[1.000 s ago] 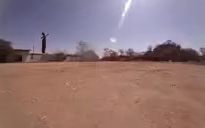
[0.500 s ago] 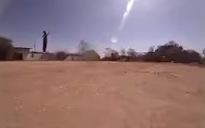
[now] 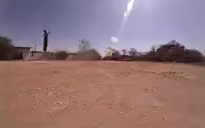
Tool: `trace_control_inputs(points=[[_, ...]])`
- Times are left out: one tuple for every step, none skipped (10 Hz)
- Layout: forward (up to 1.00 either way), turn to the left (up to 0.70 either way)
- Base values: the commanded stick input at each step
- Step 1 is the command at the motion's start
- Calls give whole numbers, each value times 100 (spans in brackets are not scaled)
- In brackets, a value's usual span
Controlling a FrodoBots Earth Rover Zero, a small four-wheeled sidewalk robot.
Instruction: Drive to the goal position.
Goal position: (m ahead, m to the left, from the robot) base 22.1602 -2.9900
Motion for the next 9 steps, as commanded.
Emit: trace_control_inputs(points=[[100,0],[100,0],[100,0],[100,0],[100,0],[100,0],[100,0],[100,0],[100,0]])
